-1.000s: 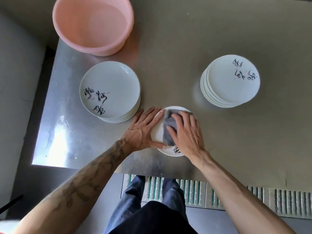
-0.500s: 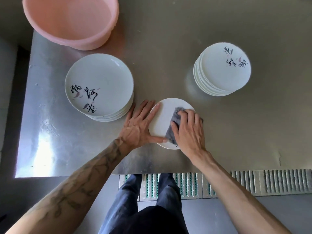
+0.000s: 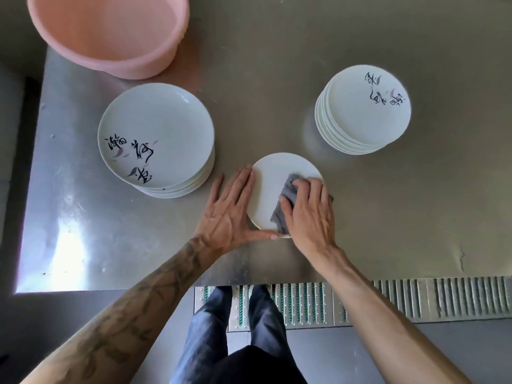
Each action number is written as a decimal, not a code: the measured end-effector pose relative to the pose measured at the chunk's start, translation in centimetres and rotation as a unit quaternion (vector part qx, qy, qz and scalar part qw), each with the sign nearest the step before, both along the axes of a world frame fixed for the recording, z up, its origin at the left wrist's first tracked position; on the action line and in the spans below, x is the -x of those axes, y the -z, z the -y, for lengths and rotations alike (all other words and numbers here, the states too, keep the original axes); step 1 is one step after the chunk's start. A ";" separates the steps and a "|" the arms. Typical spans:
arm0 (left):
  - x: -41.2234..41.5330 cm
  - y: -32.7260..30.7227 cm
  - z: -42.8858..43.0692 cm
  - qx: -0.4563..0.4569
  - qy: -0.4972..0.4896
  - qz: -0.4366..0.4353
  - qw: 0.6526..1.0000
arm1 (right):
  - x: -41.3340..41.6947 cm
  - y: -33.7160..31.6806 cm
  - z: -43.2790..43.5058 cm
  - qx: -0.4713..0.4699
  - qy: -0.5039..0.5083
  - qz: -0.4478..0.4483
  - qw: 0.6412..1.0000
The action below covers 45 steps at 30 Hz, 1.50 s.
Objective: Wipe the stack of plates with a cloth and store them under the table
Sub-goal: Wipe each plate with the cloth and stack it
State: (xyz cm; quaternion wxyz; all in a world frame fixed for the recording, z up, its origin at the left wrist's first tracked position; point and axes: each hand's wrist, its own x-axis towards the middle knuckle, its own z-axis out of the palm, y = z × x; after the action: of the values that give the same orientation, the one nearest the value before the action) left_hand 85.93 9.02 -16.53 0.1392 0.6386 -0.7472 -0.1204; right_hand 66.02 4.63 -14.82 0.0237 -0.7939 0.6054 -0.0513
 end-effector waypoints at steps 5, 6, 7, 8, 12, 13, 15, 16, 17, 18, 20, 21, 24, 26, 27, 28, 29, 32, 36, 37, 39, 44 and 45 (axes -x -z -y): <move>-0.6 0.4 0.7 0.069 0.066 0.009 0.995 | 0.6 -0.1 4.7 -0.012 -0.048 -0.007 0.999; -0.8 0.3 1.3 0.058 0.082 0.006 0.995 | 1.1 -0.2 4.5 -0.008 -0.057 -0.007 0.998; -0.9 0.3 1.8 0.047 0.092 0.003 0.995 | 1.5 -0.2 3.8 -0.003 -0.051 -0.008 0.999; -0.8 0.2 2.1 0.040 0.093 0.002 0.995 | 1.8 -0.2 2.8 -0.005 -0.038 -0.004 0.999; 0.5 0.2 1.0 0.046 0.046 0.032 0.997 | 0.8 0.1 -1.5 -0.034 -0.073 0.056 0.995; 0.7 0.3 0.5 0.052 0.029 0.037 0.998 | 0.8 0.1 -1.5 -0.036 -0.092 0.073 0.992; 0.4 0.4 -0.3 0.069 0.009 0.048 0.996 | 1.3 0.0 0.2 -0.030 -0.094 0.065 0.993; 0.0 0.4 -0.4 0.081 0.012 0.054 0.995 | 1.6 -0.1 1.4 -0.027 -0.082 0.045 0.995; -0.4 0.5 -0.4 0.092 0.021 0.062 0.994 | 2.0 -0.2 2.5 -0.026 -0.068 0.026 0.997; -0.6 0.5 -0.3 0.099 0.032 0.068 0.992 | 2.1 -0.3 2.9 -0.025 -0.059 0.014 0.998; -0.6 0.6 0.2 0.105 0.047 0.059 0.992 | 1.7 -0.4 2.1 -0.026 -0.060 0.015 0.998; -0.5 0.7 0.5 0.102 0.054 0.047 0.992 | 1.2 -0.4 1.1 -0.033 -0.072 0.026 0.997; 0.0 0.7 0.7 0.083 0.081 0.008 0.993 | 0.7 -0.4 -0.1 -0.063 -0.114 0.070 0.989; -0.3 0.6 0.7 0.069 0.082 0.000 0.994 | 1.1 -0.5 1.3 -0.061 -0.101 0.067 0.991; -0.4 0.5 0.7 0.064 0.075 0.005 0.995 | 1.4 -0.5 2.1 -0.055 -0.089 0.054 0.993; -0.5 0.3 0.8 0.061 0.065 0.015 0.996 | 1.5 -0.4 2.6 -0.050 -0.075 0.042 0.995; -0.2 0.1 0.8 0.059 0.053 0.026 0.996 | 1.4 -0.4 2.5 -0.046 -0.062 0.040 0.996; 1.0 -0.5 0.6 0.045 0.023 0.059 0.997 | 0.4 -0.4 -0.3 -0.060 -0.054 0.072 0.994; 0.8 -1.1 0.8 0.041 0.022 0.076 0.996 | 0.9 -0.5 0.1 -0.060 -0.095 0.089 0.990; 0.3 -1.1 1.2 0.040 0.028 0.067 0.997 | 1.3 -0.6 0.9 -0.054 -0.099 0.079 0.990; -0.7 -1.2 2.0 0.017 0.047 0.056 0.997 | 1.8 -0.6 2.1 -0.042 -0.100 0.066 0.992; 0.4 -1.2 1.3 0.000 0.025 0.085 0.996 | -0.2 -0.6 -0.7 -0.061 -0.035 0.086 0.994; 0.7 -1.2 1.0 0.000 0.013 0.095 0.995 | -0.6 -0.6 -1.2 -0.076 -0.045 0.099 0.991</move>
State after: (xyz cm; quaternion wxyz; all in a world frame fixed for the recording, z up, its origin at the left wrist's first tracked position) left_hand 85.24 8.02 -15.28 0.0661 0.6372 -0.7654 -0.0615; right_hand 66.59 5.84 -14.22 0.1459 -0.8071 0.5662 -0.0820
